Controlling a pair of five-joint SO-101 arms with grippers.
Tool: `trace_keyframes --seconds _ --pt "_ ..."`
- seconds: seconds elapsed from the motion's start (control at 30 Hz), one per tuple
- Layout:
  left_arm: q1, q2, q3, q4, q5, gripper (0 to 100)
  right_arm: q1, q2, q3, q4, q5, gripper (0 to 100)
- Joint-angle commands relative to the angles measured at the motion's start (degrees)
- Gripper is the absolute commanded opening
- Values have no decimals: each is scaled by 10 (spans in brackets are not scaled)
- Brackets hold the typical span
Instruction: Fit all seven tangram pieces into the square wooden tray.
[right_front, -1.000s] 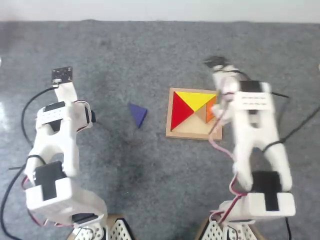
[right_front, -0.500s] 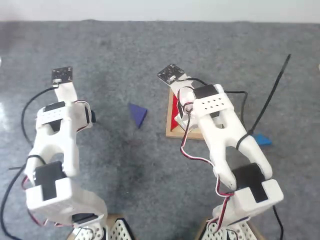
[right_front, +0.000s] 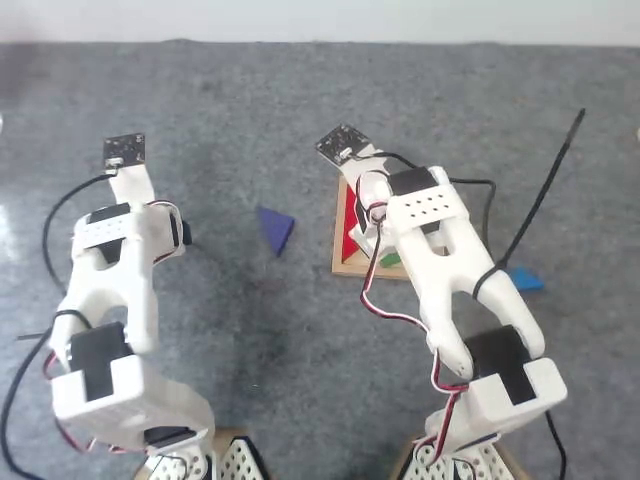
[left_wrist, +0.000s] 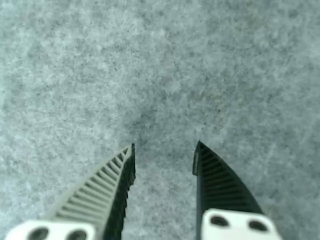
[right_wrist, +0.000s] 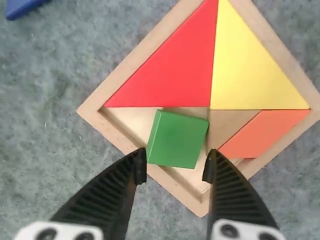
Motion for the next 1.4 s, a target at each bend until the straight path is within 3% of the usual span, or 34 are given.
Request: trace_keyframes --seconds 0.0,0.27,0.47,0.83,1.27,1.37 --pt "4 -4 -2 -11 -7 187 -8 -2 -29 -7 -3 194" --pt "4 -4 -3 -11 -7 187 -18 -2 18 -2 -1 194" --pt "4 -4 -3 -11 -7 187 19 20 18 0 16 194" --pt "4 -4 -3 -11 -7 187 27 88 -51 -22 16 194" --pt "4 -4 -3 -11 -7 187 24 -7 -52 25 15 194" --pt "4 -4 -3 -11 -7 187 76 -44 -57 27 -4 193"
